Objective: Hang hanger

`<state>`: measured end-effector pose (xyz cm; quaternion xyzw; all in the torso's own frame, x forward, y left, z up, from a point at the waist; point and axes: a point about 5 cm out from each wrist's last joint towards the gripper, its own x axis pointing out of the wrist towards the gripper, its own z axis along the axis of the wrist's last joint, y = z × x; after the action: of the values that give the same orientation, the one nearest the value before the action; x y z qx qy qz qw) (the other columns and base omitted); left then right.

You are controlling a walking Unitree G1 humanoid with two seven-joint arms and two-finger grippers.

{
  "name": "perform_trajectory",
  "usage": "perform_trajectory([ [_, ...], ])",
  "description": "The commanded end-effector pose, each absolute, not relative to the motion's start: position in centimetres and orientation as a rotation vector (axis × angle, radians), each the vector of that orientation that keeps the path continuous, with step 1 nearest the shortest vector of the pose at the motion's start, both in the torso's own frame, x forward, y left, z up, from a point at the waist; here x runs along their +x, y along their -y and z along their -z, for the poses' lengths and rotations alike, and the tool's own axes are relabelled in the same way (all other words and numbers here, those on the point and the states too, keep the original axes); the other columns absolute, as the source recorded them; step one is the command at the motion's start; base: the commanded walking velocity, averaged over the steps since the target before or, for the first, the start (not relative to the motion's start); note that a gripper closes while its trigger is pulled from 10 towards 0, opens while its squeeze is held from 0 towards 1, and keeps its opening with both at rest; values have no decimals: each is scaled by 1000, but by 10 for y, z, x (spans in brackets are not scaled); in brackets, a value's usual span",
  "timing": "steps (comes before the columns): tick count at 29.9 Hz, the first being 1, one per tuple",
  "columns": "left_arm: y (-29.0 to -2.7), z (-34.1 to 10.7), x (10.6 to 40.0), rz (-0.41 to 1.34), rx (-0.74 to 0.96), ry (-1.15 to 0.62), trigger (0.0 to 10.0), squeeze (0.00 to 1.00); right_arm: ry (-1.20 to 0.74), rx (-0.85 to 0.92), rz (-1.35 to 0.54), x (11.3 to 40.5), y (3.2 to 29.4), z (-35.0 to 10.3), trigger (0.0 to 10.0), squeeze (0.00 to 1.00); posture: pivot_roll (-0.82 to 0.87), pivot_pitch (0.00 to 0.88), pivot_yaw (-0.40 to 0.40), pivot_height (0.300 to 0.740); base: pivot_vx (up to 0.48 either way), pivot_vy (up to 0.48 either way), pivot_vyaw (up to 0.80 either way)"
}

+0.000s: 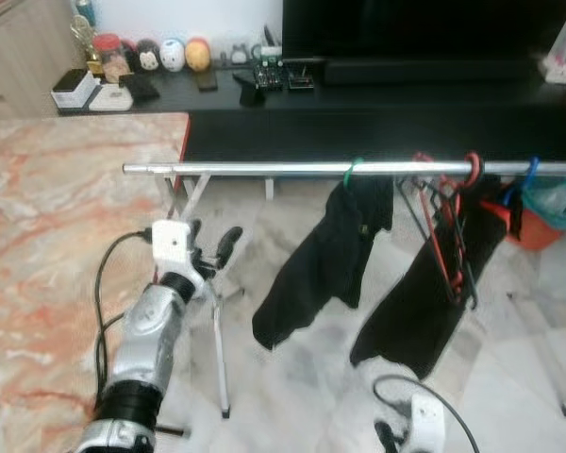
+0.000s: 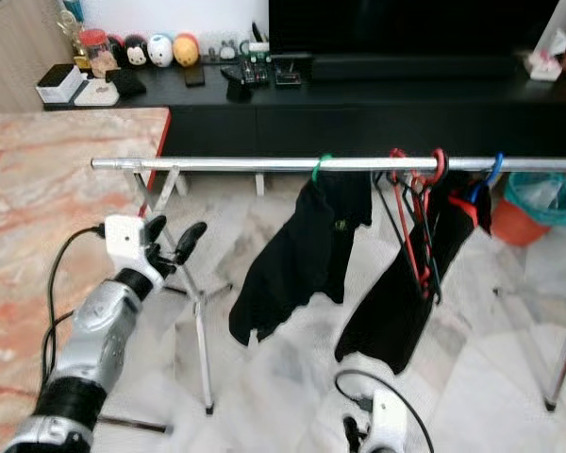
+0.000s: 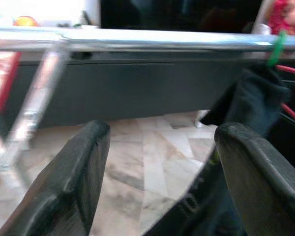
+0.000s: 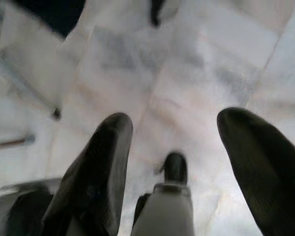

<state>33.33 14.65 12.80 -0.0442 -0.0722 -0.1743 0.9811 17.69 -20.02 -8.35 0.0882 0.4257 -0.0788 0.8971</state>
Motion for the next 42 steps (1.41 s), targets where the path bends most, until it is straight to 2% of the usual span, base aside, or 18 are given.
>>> perform_trajectory([
  [1,-149,-128,333,354,-86,139,10000,0,-898,198,166,173,196,86,10000,0,27,64,33,740,0,0,-544],
  [8,-147,-127,331,361,-81,132,10000,0,-895,196,162,173,196,86,10000,0,26,64,34,740,0,0,-576],
  [24,-147,-125,331,359,-77,124,10000,0,-898,185,157,173,196,86,10000,0,26,64,34,740,0,0,0],
  [42,-146,-122,330,368,-64,116,10000,0,-903,186,151,172,196,87,10000,0,25,55,32,740,261,0,-145],
])
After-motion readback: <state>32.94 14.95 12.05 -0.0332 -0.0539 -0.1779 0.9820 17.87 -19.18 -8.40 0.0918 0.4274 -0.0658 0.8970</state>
